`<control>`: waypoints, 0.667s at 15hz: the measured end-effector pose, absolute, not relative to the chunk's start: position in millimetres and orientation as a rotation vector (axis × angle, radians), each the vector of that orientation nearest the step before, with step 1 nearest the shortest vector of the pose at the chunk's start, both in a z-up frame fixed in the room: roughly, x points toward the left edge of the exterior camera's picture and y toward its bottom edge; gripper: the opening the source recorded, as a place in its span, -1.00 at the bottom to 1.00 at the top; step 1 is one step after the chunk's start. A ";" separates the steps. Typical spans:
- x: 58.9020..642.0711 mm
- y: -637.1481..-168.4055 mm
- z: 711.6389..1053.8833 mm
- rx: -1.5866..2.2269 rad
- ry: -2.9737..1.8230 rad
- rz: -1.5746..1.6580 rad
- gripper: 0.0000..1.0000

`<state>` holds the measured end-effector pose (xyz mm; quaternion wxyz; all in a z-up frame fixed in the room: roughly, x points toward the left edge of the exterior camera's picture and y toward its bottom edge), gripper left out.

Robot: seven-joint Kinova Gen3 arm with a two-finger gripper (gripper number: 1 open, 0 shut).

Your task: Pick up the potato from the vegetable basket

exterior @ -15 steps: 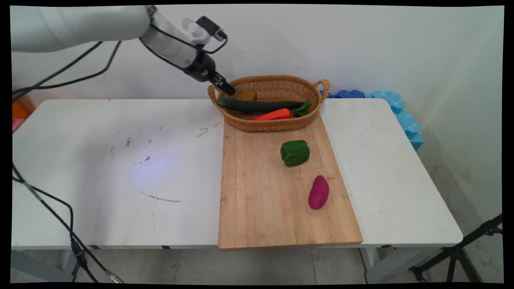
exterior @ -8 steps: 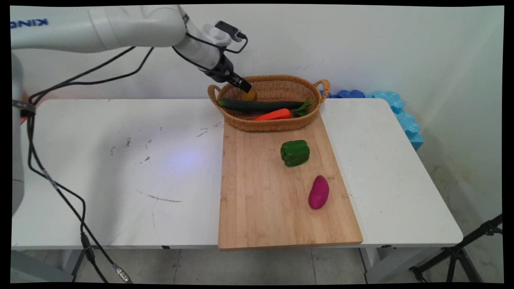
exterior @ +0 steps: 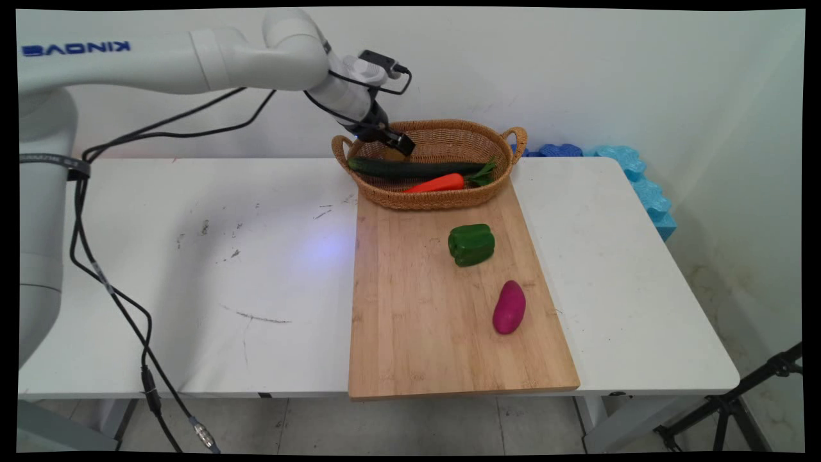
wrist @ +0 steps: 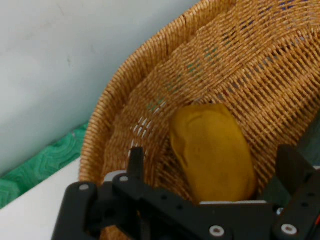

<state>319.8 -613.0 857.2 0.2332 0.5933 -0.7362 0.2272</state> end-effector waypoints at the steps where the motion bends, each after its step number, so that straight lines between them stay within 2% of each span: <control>1: 317.2 -616.1 852.7 1.642 -2.015 0.619 1.00; 10: 298.4 -635.7 826.5 1.699 -1.977 0.590 1.00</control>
